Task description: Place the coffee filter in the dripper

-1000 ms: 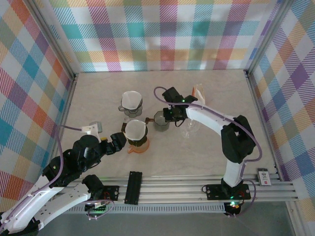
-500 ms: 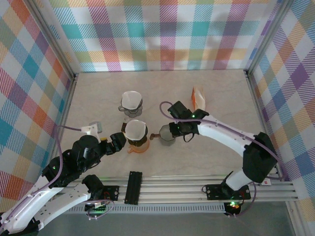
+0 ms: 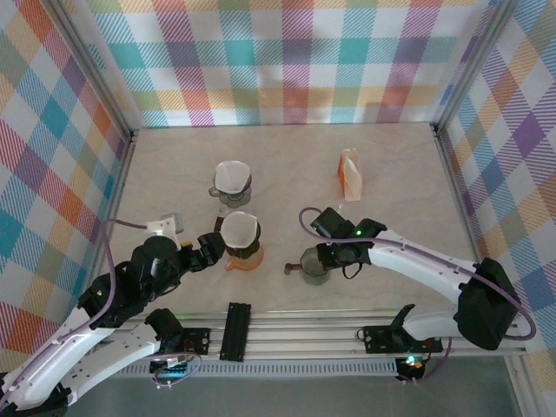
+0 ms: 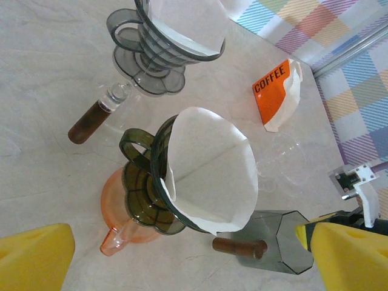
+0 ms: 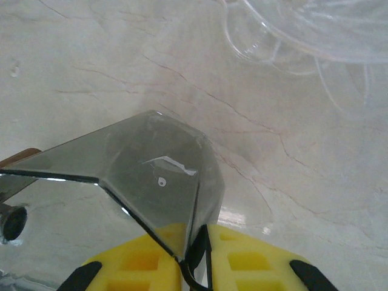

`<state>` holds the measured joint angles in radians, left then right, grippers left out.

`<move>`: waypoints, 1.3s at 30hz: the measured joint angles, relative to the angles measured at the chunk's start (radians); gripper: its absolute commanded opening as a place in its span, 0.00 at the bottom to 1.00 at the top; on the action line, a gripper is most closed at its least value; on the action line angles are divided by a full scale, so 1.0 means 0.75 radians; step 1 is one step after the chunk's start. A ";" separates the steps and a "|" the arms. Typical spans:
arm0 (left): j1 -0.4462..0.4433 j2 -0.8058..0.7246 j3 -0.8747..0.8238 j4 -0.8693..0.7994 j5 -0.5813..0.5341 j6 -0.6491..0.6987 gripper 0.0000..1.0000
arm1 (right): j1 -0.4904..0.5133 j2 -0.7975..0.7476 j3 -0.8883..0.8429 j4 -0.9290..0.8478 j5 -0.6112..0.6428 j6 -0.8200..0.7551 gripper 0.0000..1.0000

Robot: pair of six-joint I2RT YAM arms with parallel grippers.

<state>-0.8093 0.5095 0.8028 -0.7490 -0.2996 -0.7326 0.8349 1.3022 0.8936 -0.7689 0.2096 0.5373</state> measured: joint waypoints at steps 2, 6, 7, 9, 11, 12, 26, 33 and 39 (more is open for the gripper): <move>0.000 0.000 0.000 0.000 0.003 0.000 1.00 | 0.000 -0.003 -0.001 -0.005 0.005 0.007 0.23; 0.000 0.000 -0.005 0.001 0.004 0.001 1.00 | 0.000 -0.013 -0.001 -0.004 0.016 0.021 0.36; 0.000 0.000 -0.008 0.002 0.005 0.000 1.00 | 0.000 -0.017 -0.001 -0.004 0.018 0.026 0.40; 0.000 0.001 -0.012 0.002 0.005 0.000 1.00 | 0.000 -0.025 -0.001 -0.001 0.021 0.031 0.49; 0.000 0.002 -0.012 0.002 0.005 0.000 1.00 | -0.003 -0.030 -0.001 -0.001 0.025 0.033 0.53; 0.000 0.002 -0.012 0.002 0.005 0.001 1.00 | -0.010 -0.033 0.002 -0.001 0.025 0.034 0.56; 0.000 -0.013 -0.026 0.003 0.010 -0.001 1.00 | -0.516 0.087 0.113 0.161 -0.157 0.001 0.65; 0.000 -0.044 -0.030 0.000 0.009 -0.005 1.00 | -0.616 0.212 0.122 0.223 -0.194 0.002 0.54; 0.000 -0.044 -0.030 0.000 0.009 -0.006 1.00 | -0.644 0.298 0.164 0.264 -0.214 -0.002 0.42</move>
<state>-0.8093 0.4767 0.7803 -0.7490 -0.2928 -0.7368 0.3519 1.5257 1.0164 -0.5709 0.0490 0.5362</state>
